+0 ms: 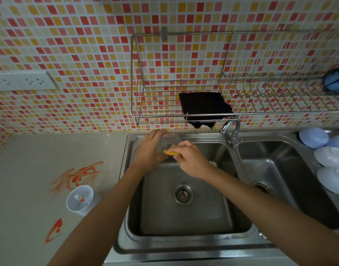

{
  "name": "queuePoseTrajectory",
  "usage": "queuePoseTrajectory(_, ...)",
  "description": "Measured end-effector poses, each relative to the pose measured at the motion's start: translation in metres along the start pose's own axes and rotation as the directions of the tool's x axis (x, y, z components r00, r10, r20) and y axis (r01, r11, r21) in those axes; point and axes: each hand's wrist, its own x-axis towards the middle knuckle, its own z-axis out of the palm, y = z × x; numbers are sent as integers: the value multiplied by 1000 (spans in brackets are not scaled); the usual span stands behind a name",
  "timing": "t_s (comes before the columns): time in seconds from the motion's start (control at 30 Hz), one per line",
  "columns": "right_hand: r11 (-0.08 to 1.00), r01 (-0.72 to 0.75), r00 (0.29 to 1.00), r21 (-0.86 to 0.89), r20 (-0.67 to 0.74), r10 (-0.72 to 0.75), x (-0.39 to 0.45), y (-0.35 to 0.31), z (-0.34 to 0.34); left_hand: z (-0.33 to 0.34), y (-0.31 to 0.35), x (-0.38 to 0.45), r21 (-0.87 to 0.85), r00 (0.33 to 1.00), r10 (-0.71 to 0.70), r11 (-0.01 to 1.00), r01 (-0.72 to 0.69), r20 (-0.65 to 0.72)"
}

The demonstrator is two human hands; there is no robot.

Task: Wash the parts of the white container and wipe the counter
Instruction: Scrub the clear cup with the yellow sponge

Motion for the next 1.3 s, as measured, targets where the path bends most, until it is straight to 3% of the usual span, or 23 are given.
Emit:
queuePoseTrajectory(0.1,957,168,986,-235,45,-162,-1,13,-10,0,-1,-3,34,1000,25,999,-25,3)
queuePoseTrajectory(0.2,909,166,986,-383,81,-146,1,12,-14,2,3,-4,60,999,41,997,-40,-11)
queuePoseTrajectory(0.37,937,188,982,-293,73,-174,-6,-2,-3,4,1,-9,-5,1000,20,1000,-20,16)
queuePoseTrajectory(0.53,866,289,956,-407,80,-282,1,11,-18,0,2,-9,-73,998,-49,996,51,37)
queuePoseTrajectory(0.83,803,381,920,-458,102,-378,1,17,-26,-13,-1,-8,-175,959,-99,973,148,266)
queuePoseTrajectory(1.1,859,281,955,-427,33,-296,-2,12,-20,-10,0,-6,-125,981,-100,985,122,167)
queuePoseTrajectory(1.3,941,187,978,-282,-41,-207,-4,2,0,-7,2,-10,-71,995,-80,994,85,64)
